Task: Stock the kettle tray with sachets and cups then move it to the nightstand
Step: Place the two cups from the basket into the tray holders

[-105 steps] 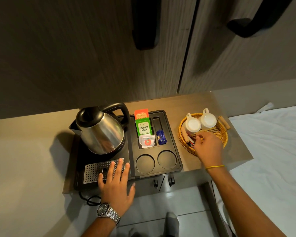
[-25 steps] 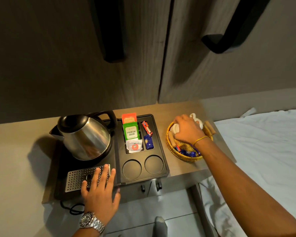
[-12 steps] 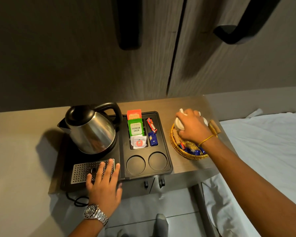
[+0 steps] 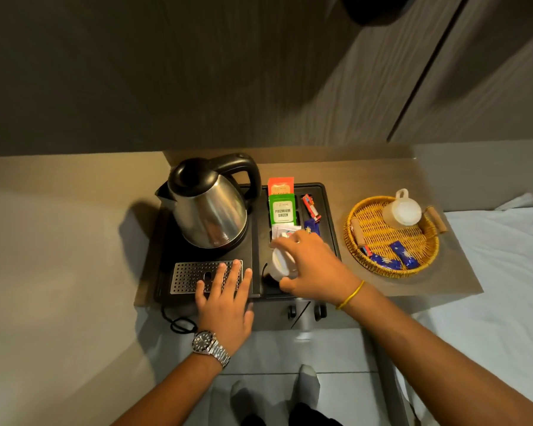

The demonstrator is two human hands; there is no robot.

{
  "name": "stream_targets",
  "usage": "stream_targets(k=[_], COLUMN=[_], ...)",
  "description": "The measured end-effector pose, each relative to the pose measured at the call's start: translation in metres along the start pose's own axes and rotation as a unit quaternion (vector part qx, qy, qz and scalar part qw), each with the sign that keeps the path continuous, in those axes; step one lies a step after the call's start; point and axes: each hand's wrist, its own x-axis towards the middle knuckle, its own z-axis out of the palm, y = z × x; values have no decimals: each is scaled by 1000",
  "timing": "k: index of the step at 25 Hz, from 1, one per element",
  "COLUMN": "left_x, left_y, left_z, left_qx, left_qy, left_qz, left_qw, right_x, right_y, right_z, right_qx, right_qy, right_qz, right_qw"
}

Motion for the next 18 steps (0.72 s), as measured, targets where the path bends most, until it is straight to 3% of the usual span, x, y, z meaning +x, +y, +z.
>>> stream_targets(k=[5, 14, 18], left_x=[-2, 0, -1], left_y=[0, 1, 0], left_z=[-1, -1, 2], left_qx=[-5, -6, -11], left_qy=[1, 4, 22], left_qz=[1, 1, 10], left_qw=[1000, 1000, 1000], right_x=[10, 11, 9], right_y=[-7, -11, 8], right_z=[37, 38, 7], right_qx=[-8, -33, 45], right_qy=[-18, -38, -25], right_qz=[7, 2, 33], right_qw=[1000, 999, 998])
